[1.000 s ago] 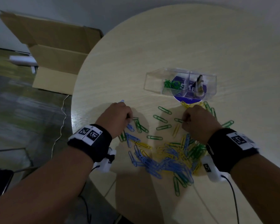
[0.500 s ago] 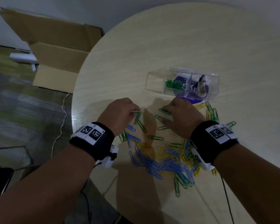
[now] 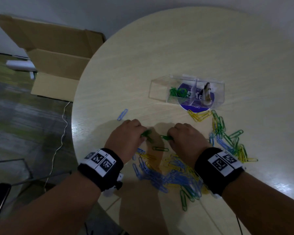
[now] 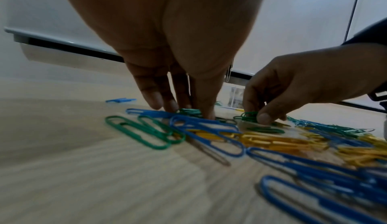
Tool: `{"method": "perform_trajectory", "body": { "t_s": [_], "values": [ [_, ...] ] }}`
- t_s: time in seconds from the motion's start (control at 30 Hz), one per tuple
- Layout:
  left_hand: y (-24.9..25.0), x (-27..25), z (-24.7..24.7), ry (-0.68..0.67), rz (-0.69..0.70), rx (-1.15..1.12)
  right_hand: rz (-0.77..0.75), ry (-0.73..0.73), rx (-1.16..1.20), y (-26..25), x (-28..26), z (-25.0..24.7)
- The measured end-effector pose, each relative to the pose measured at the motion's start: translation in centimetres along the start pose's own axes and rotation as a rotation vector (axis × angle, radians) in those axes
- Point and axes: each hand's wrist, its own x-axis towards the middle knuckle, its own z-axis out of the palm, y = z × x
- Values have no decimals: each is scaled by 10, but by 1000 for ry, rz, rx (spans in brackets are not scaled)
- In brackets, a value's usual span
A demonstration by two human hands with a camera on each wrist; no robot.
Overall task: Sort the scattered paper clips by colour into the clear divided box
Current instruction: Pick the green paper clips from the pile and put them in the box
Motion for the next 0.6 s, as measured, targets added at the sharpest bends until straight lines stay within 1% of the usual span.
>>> {"method": "perform_trajectory", "body": {
  "t_s": [0.17,0.3,0.37,0.43,0.5,0.6],
  "values": [
    [6,1,1,-37,33,90,81,-54,81,-2,1,-2],
    [10,3,-3,-65,55,123,86,-64,109,-1,-4,1],
    [11,5,-5,-94,39,86,108,-74,141,1,-6,1],
    [11,7,-6,-108,-21,-12,126,-66,158,2,-8,1],
    [12,10,-5,-118,-55,-72,119,-61,139,2,-10,3],
    [14,14,-2,-143,-69,-96,91,-59,141,2,-12,7]
  ]
}}
